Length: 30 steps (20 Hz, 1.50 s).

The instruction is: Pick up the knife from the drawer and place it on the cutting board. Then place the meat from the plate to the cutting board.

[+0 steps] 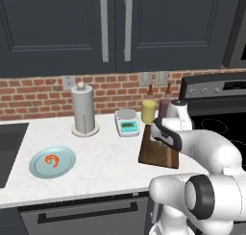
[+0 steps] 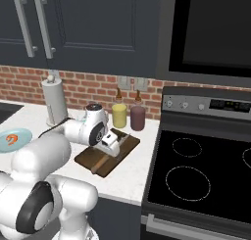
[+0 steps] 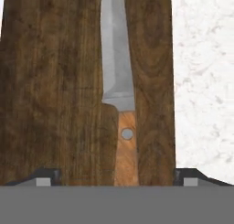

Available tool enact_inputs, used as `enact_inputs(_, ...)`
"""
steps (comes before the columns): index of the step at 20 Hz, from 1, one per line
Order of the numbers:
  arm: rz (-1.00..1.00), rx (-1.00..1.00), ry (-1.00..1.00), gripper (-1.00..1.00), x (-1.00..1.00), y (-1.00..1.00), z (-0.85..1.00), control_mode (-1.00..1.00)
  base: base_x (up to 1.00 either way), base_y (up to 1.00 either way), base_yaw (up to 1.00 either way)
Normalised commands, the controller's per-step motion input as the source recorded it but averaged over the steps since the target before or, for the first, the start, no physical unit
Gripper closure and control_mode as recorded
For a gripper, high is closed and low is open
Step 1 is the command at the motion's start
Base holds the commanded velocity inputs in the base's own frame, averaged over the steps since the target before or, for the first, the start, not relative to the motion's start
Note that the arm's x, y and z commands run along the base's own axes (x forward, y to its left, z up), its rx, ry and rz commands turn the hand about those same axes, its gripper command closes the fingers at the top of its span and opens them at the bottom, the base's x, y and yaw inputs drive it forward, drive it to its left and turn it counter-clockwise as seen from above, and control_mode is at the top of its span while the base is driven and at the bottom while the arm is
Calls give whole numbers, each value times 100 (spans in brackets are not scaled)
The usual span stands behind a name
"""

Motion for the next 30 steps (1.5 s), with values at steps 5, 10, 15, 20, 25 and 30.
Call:
enact_inputs(5,7,0,-4,-100,-66,54,100,-100,0,0,0)
enact_inputs(10,18,0,-8,-100,-91,84,73,-100,0,0,0)
enact_inputs(15,29,-3,-4,-100,-76,100,28,-100,0,0,0)
enact_inputs(20,40,-4,0,-100,-37,100,2,-100,0,0,0)
enact_inputs(25,39,-6,-1,-100,-13,100,6,-100,0,0,0)
enact_inputs(30,25,-1,0,-100,18,100,8,-100,0,0,0)
